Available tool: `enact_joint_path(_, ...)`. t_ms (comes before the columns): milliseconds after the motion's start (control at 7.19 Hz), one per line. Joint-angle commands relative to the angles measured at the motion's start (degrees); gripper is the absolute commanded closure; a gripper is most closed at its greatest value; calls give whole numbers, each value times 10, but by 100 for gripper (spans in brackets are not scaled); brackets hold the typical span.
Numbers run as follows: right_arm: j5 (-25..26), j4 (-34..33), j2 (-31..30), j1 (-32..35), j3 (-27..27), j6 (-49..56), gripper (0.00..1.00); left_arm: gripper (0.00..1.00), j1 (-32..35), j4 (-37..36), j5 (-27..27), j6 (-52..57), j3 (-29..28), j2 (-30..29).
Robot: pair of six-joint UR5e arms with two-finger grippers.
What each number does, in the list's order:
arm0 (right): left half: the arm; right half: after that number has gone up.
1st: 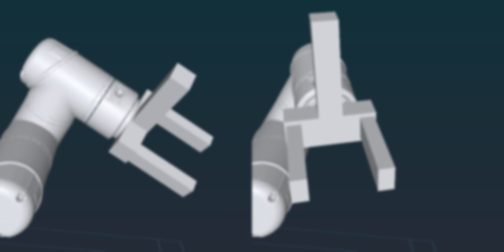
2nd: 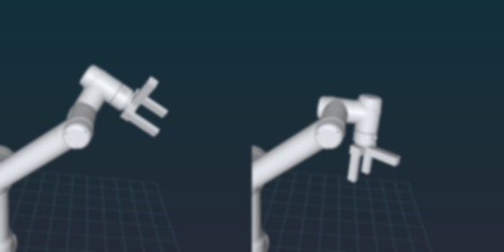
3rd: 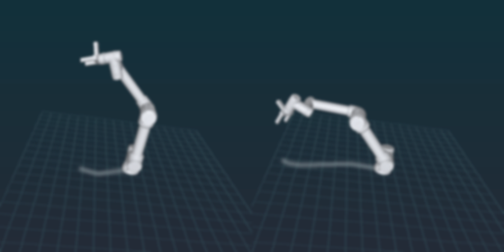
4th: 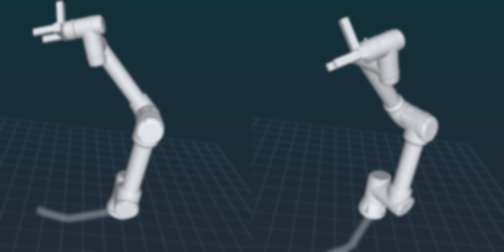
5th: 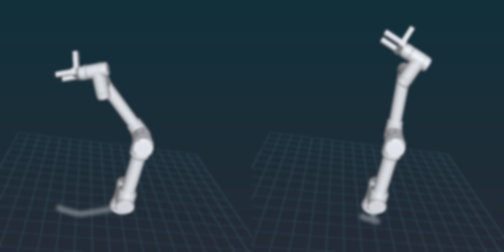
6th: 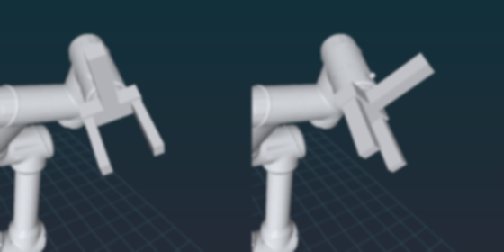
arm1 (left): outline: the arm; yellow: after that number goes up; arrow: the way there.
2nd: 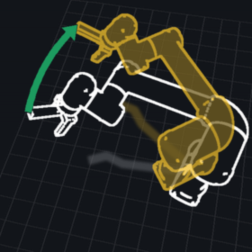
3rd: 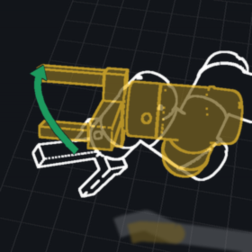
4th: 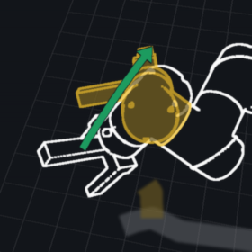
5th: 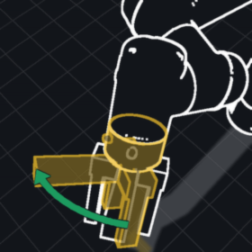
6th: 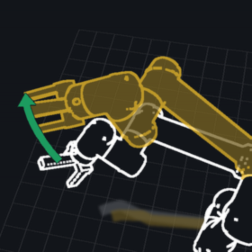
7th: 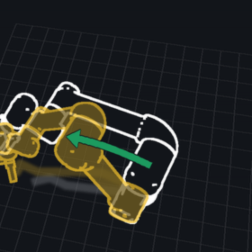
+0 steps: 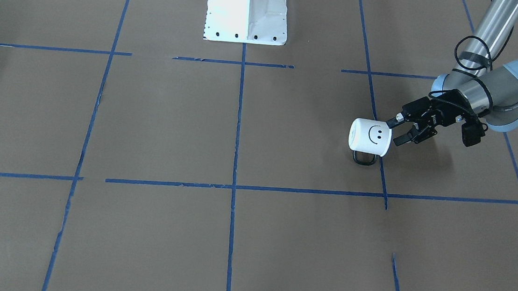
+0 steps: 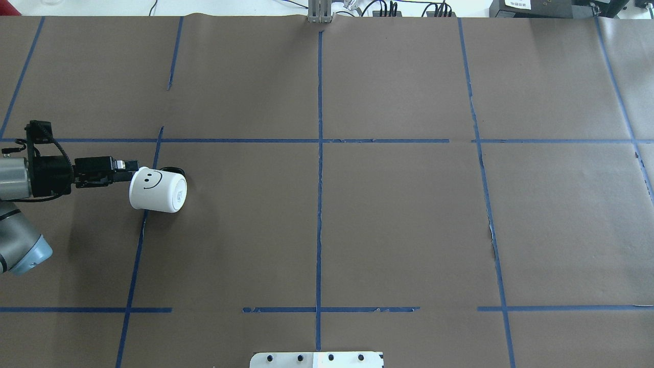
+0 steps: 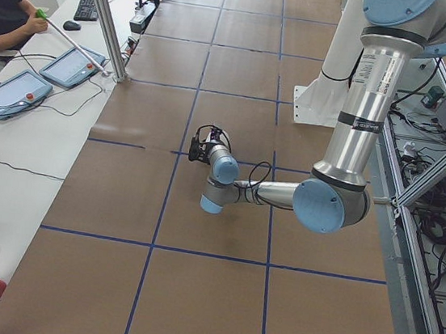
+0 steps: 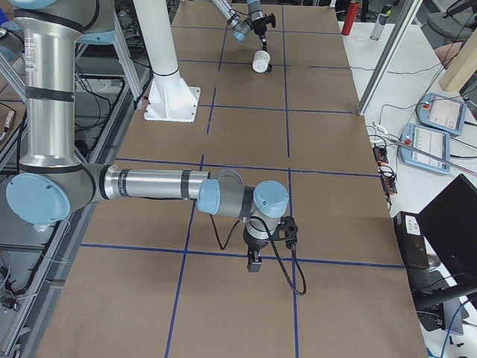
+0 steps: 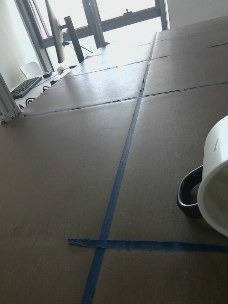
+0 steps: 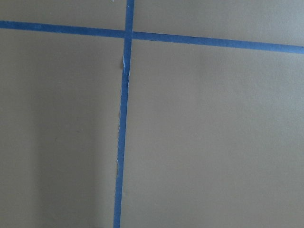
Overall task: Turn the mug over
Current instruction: 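Insert the left gripper into the mug rim and close on it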
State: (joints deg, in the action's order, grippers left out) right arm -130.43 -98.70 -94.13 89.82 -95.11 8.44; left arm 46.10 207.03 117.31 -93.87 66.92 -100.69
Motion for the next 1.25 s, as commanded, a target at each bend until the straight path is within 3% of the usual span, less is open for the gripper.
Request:
enact_joint_path(0, 0, 0, 0, 0, 0, 0, 0, 4, -8, 0, 2, -1, -1, -8)
enact_joint_path(696, 0, 0, 0, 0, -1, 0, 0, 14, -28, 0, 2, -1, -9, -27)
enact_joint_path(835, 0, 0, 0, 0, -1, 0, 0, 30, -28, 1, 2, -1, -9, -27)
enact_joint_path(974, 0, 0, 0, 0, -1, 0, 0, 82, -28, 6, 2, -2, -9, -27)
enact_joint_path(1113, 0, 0, 0, 0, -1, 0, 0, 100, -28, 17, 2, -2, -9, -26)
